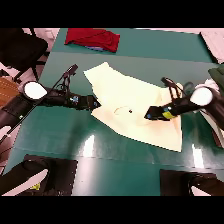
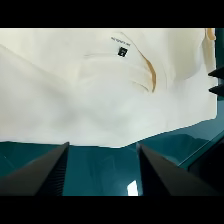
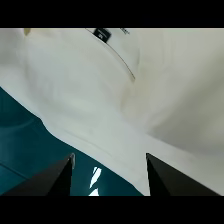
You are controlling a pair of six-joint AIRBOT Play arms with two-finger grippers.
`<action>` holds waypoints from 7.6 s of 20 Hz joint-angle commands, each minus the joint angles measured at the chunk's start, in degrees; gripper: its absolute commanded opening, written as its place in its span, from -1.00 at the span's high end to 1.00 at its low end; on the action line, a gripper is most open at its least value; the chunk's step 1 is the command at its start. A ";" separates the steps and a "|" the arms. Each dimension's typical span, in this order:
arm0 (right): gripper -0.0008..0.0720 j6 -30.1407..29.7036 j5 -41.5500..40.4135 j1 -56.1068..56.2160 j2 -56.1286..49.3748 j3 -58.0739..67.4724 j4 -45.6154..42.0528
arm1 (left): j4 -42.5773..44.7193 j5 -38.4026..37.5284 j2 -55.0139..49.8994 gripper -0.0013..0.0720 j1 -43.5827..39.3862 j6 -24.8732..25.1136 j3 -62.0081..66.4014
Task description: Fold the shirts.
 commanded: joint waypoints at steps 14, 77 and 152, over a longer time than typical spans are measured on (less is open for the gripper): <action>-0.33 1.27 -14.75 5.42 -5.42 -7.89 13.88 | 23.50 -4.20 -0.07 -0.40 -0.24 -13.55 -0.07; 0.45 -5.33 11.47 29.35 -49.83 56.52 -25.81 | 1.20 7.78 -17.38 0.90 -0.24 16.28 -2.78; 0.92 10.29 -25.51 -24.83 -32.11 32.81 -28.46 | 17.42 48.35 -33.81 0.91 4.98 -21.90 18.88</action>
